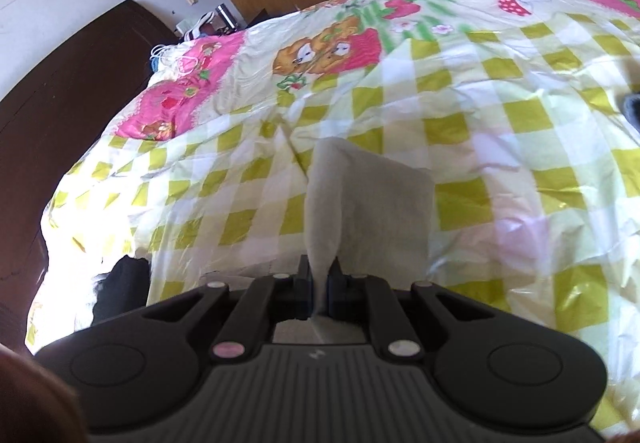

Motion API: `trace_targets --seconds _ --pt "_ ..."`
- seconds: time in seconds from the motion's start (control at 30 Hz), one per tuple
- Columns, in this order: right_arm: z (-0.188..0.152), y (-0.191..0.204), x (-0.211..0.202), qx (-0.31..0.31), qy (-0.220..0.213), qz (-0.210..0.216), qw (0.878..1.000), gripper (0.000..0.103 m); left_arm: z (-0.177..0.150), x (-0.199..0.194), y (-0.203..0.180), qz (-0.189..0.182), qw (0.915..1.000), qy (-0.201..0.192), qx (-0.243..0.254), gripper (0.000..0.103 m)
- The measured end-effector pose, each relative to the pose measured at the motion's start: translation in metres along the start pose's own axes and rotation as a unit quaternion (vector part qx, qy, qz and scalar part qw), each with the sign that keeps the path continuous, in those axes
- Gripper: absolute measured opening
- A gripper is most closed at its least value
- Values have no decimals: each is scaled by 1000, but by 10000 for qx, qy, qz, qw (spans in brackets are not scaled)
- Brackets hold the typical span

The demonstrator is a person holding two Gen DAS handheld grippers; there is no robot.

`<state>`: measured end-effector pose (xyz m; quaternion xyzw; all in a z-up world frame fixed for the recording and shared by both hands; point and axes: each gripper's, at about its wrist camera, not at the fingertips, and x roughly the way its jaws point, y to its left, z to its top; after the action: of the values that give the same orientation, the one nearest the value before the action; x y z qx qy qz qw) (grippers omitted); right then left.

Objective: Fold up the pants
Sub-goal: 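Grasp the trouser edge with the right gripper and lift it, then fold the lifted trouser half over the stack with the right gripper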

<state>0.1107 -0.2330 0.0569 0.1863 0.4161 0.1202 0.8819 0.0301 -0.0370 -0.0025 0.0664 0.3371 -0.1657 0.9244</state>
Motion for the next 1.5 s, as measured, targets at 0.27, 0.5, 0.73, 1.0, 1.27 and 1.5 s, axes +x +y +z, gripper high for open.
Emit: trace_targets --seconds 0.27,0.5,0.73,1.0,1.27,1.5 --pt "-14 49 44 -425 425 -100 9981 8 -12 -16 50 810 9965 178 66 64" --pt "-26 75 61 -744 643 -170 9950 8 -22 -1 70 247 9980 530 -226 64" --pt "-40 106 80 -1100 822 -166 9904 8 -25 19 74 -409 9933 989 -428 57" --pt "-57 134 98 -1506 1035 -143 9831 8 -26 18 68 -412 9938 968 -362 57" --pt "-60 137 111 -1439 949 -244 9847 5 -29 11 76 -484 9942 777 -570 57" --pt "-45 144 107 -1036 695 -1 9922 5 -28 7 75 -491 9947 723 -534 57"
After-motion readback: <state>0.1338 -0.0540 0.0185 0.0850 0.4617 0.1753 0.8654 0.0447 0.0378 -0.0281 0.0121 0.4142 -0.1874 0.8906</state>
